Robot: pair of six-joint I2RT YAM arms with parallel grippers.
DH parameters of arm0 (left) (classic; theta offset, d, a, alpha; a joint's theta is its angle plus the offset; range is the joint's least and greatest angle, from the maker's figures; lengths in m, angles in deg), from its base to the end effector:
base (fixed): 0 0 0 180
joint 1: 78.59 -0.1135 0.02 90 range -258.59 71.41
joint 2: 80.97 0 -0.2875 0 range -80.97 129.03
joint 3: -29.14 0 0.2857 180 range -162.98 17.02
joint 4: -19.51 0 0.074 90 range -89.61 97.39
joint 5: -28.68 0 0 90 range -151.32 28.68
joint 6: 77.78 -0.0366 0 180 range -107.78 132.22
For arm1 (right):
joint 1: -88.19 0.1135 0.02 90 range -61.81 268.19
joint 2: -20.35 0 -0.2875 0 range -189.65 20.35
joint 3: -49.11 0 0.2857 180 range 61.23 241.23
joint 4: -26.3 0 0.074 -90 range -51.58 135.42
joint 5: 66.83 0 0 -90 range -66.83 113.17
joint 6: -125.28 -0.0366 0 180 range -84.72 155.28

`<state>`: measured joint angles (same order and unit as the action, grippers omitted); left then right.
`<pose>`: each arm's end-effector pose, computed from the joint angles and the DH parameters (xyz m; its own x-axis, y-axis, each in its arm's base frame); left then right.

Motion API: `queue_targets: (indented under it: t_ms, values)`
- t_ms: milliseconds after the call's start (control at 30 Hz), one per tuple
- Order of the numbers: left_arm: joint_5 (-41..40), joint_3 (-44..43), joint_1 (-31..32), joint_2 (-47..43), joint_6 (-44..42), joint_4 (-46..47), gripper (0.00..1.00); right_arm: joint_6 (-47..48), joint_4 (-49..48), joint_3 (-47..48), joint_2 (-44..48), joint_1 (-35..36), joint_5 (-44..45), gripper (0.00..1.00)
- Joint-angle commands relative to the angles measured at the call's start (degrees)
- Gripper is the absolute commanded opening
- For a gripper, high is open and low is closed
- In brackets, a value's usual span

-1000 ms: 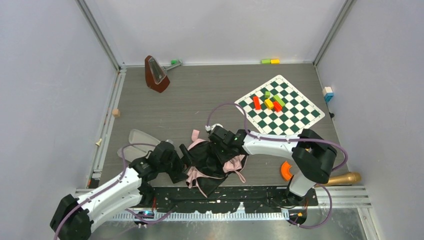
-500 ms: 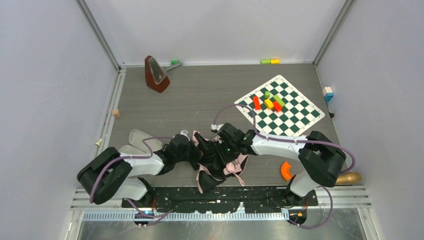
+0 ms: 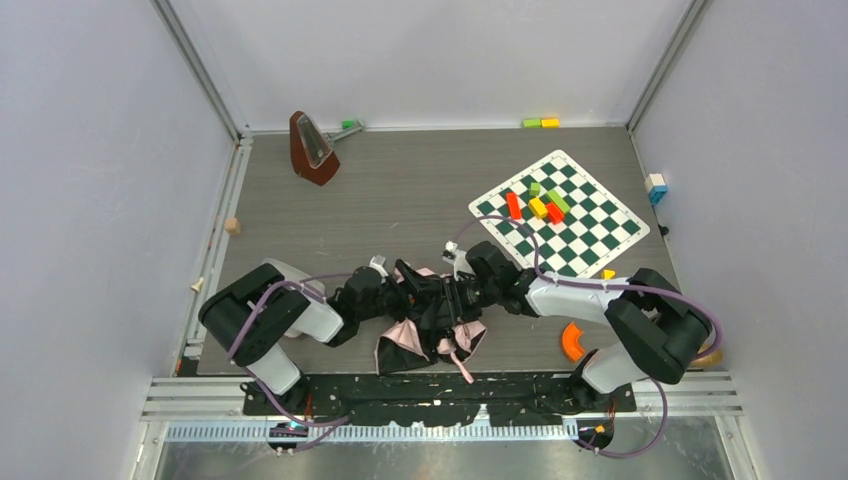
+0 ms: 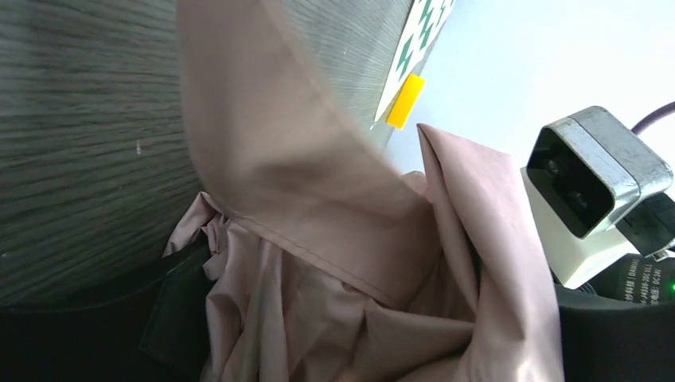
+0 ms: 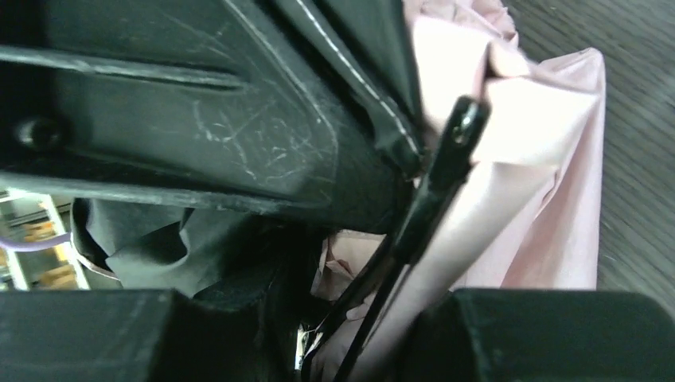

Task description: Put away the umbrella

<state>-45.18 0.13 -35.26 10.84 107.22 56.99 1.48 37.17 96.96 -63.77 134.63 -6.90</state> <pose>0.1809 -0.1847 0.1001 -0.8116 -0.5499 0.1972 -0.3833 0.2465 -0.8901 0.1885 0.2248 0.1530 -0.8993 -0.2470 -0.3609 -0.4353 0.5858 0.6836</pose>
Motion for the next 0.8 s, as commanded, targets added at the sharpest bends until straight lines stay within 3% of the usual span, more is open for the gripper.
queue_targets:
  t_ms: [0,33,200,267,300,333,400,467,500,533,567,600,633,700,767]
  values:
    - [2.1,-3.2,0.2,1.5,7.2,8.2,0.85,-5.5,-18.1,2.1,1.9,0.7,-17.6,0.05]
    - [2.9,-3.0,0.0,1.0,7.8,8.1,0.83,-5.9,-18.5,2.3,1.8,0.4,-18.2,0.05]
    - [7.7,-4.8,-0.5,-1.4,8.2,6.6,0.53,-7.1,-20.3,2.9,3.8,-2.7,-20.4,0.05]
    - [11.2,-6.8,-0.2,-2.0,7.9,6.0,0.28,-7.5,-20.8,3.9,4.5,-3.4,-21.4,0.05]
    - [13.1,-8.2,0.0,-2.3,7.8,6.1,0.06,-7.3,-19.9,4.5,4.6,-3.8,-21.8,0.05]
    - [14.5,-9.0,0.1,-2.9,7.9,6.2,0.00,-6.9,-19.1,6.0,4.7,-4.1,-22.0,0.05]
    - [14.6,-9.0,-0.2,-5.5,8.3,5.6,0.00,-5.3,-15.9,8.3,4.9,-4.6,-22.5,0.05]
    - [13.6,-8.3,-1.2,-9.3,7.0,1.7,0.00,-2.1,-11.3,10.2,5.9,-5.3,-21.5,0.16]
    - [13.4,-8.1,-2.0,-11.4,5.6,-1.6,0.00,-1.1,-7.2,11.3,6.3,-5.6,-19.9,0.29]
    - [13.2,-7.9,-3.1,-13.5,3.8,-5.1,0.00,1.5,-4.2,11.9,7.1,-6.3,-18.1,0.35]
    - [12.6,-7.9,-4.3,-16.0,1.7,-9.4,0.00,3.1,3.5,13.5,7.4,-6.5,-13.5,0.55]
    - [11.8,-8.1,-5.4,-18.6,0.0,-13.9,0.00,6.4,6.8,14.3,8.2,-6.8,-11.7,0.64]
    - [10.5,-8.5,-6.4,-21.7,-2.0,-19.4,0.00,7.6,12.1,15.6,8.6,-6.8,-8.7,0.79]
    - [6.5,-10.7,-7.5,-28.1,-5.8,-32.0,0.00,9.4,17.2,16.6,10.3,-6.7,-4.7,0.94]
    - [1.2,-13.6,-7.6,-32.9,-9.2,-44.2,0.00,10.4,22.1,18.1,12.1,-6.0,0.2,0.99]
